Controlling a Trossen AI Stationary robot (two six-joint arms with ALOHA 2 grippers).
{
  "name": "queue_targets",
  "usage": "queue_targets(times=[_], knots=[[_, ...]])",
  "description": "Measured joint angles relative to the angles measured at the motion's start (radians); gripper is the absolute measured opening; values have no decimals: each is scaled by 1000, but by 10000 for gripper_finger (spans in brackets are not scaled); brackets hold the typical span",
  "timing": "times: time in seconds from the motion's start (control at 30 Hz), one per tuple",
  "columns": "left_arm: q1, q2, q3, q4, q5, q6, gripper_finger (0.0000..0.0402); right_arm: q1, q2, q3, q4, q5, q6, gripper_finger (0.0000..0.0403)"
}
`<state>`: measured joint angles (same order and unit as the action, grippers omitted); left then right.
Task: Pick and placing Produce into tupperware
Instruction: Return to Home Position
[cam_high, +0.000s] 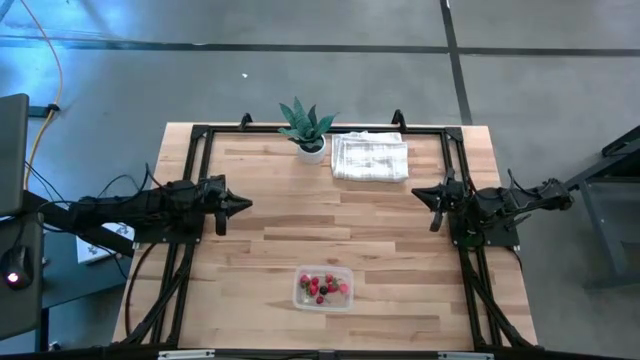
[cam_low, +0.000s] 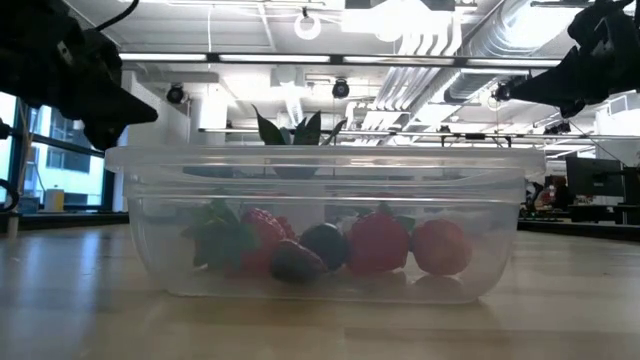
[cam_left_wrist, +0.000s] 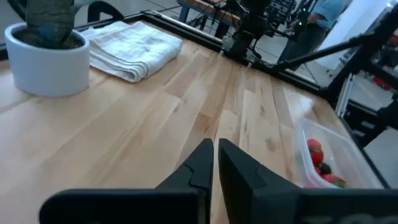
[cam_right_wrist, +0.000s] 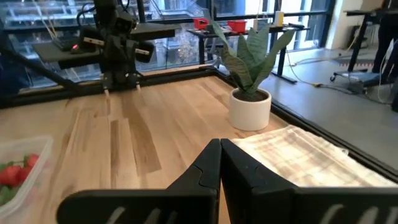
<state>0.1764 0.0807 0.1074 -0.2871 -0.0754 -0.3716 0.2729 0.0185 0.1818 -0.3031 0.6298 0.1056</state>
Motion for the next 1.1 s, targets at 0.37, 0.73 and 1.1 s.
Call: queue_targets(times=[0.37,0.73,1.1], knots=[[0,0,1,2,10,139,3,0,-15,0,5,-69,-23,0],[0,0,1,-16,21,159,8,0,-15,0,-60,-153,23,0],[0,0,1,-23,20,158,6,0,-14,0,-120,-126,73,0]])
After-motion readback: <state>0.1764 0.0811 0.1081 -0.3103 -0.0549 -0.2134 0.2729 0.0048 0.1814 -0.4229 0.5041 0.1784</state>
